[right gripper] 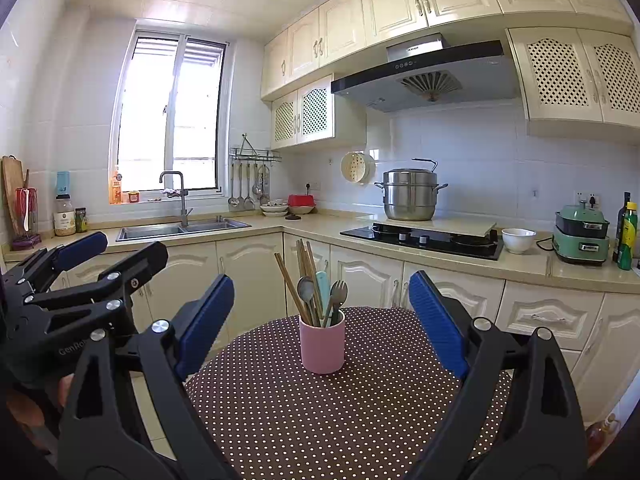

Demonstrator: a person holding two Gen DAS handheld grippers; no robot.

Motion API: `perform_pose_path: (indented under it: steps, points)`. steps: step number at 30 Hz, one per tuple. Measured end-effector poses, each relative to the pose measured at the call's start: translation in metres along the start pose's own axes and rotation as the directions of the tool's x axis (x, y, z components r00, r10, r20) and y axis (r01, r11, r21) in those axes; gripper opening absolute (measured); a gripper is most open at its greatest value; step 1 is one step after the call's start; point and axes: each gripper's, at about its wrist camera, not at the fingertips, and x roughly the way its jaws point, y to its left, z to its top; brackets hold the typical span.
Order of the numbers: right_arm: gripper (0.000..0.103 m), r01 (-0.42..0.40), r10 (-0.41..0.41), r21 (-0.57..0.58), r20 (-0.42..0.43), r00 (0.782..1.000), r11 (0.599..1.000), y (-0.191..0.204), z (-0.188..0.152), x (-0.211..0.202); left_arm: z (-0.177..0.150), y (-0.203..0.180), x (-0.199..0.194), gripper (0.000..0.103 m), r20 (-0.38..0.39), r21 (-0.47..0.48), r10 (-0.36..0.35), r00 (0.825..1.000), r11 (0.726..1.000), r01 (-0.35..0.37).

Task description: Organize utensils

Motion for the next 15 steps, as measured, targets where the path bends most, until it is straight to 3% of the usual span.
perform_pose_path:
  steps: [15]
  points:
    - [0.088, 0.001, -0.001, 0.002, -0.001, 1.000, 1.000, -0.0003, -0.0012, 0.0002, -0.0026, 0.0001, 0.0029, 0.087, -0.005, 0.001, -0.003, 1.000, 1.000, 0.004]
